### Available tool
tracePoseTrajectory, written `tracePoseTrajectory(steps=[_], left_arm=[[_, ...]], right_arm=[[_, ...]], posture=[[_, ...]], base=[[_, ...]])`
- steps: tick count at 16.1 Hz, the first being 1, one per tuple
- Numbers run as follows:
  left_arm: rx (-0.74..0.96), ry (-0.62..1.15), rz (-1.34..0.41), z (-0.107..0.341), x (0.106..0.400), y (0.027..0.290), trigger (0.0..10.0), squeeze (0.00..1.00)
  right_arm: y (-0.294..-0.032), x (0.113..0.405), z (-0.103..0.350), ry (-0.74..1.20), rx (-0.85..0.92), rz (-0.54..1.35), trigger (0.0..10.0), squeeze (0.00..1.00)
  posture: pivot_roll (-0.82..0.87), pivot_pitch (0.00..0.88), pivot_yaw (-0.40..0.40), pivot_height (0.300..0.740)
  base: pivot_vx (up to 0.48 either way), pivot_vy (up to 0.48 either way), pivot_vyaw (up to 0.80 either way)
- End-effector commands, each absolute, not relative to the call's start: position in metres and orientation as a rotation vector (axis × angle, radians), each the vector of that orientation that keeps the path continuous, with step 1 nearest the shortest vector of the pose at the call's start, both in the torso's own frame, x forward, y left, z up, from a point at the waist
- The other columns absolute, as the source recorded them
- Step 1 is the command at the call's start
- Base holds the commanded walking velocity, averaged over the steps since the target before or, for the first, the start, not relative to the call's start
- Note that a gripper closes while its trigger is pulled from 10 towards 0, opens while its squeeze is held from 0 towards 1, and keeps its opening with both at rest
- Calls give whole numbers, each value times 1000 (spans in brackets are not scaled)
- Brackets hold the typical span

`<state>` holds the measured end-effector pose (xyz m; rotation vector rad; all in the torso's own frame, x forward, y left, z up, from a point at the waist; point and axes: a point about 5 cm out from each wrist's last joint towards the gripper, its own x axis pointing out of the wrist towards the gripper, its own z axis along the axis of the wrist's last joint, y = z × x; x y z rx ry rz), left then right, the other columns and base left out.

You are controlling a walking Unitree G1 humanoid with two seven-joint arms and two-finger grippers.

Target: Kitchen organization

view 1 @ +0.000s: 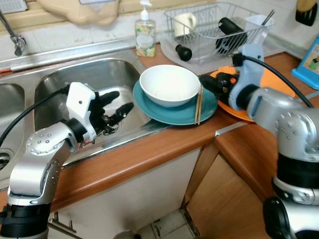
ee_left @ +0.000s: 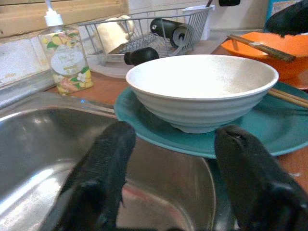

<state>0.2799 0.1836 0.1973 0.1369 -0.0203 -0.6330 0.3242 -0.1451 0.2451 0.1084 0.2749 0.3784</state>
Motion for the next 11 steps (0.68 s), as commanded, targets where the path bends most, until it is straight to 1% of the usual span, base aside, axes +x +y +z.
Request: tracePoseTrajectory(steps=[1,6,9,10,11], left_arm=[[156,-33,-638,202,280,181,10000,0],[161,-14,-685,204,278,178,10000,0],[164,-8,-691,204,277,177,10000,0],[166,-6,-694,204,277,177,10000,0],[168,-5,-696,205,278,177,10000,0]], right_arm=[[-145,330,245,296,121,365,10000,0],[-136,349,241,375,179,387,10000,0],[-131,352,239,411,201,414,10000,0],[-130,353,237,428,213,420,9373,0],[-130,353,236,442,222,422,5843,0]], posture=[[-95,0,27,740],[-90,0,25,740],[-88,0,28,740],[-88,0,28,740],[-89,0,31,740]], base=[[0,0,0],[0,0,0],[0,0,0],[0,0,0],[0,0,0]])
